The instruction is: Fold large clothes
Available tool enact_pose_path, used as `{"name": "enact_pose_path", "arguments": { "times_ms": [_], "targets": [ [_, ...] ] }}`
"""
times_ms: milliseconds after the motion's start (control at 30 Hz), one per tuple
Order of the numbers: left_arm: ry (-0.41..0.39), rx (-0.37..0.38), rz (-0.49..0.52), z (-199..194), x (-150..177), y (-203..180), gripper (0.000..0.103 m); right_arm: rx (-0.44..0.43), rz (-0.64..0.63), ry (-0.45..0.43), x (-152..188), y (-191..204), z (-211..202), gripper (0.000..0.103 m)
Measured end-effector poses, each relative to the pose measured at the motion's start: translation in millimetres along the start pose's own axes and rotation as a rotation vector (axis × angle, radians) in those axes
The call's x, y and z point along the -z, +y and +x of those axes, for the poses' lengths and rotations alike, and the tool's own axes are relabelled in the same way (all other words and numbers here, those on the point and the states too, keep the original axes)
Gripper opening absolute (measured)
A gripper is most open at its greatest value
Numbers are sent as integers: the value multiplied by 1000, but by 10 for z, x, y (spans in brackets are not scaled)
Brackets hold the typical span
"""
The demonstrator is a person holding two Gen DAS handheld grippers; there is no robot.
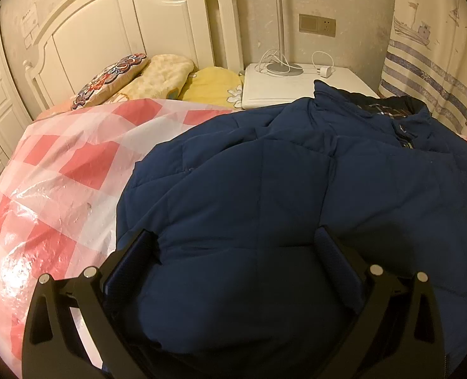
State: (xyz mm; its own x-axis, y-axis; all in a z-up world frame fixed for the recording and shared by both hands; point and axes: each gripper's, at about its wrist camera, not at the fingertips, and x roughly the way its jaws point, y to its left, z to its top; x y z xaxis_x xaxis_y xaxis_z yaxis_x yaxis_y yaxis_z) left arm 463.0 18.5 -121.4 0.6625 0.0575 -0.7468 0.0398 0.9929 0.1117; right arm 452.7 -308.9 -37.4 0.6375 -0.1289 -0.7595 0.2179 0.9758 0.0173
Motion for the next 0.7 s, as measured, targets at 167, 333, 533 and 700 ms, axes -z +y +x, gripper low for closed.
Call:
{"name": "enact_pose_path", "arguments": {
  "times_ms": [167, 333, 533, 700],
  "targets": [
    [0, 3, -1, -5, 0, 12, 101, -99, 41, 126, 65, -188, 385, 98],
    [1, 5, -2, -3, -4, 15, 101, -84, 41, -26, 150, -110, -216, 98],
    [1, 7, -2, -3, -6, 20, 101, -100, -187, -2, 586, 344, -406, 98],
    [1, 9, -2, 6, -11, 19, 101, -50, -236, 23, 772, 451, -186, 99]
  ]
}}
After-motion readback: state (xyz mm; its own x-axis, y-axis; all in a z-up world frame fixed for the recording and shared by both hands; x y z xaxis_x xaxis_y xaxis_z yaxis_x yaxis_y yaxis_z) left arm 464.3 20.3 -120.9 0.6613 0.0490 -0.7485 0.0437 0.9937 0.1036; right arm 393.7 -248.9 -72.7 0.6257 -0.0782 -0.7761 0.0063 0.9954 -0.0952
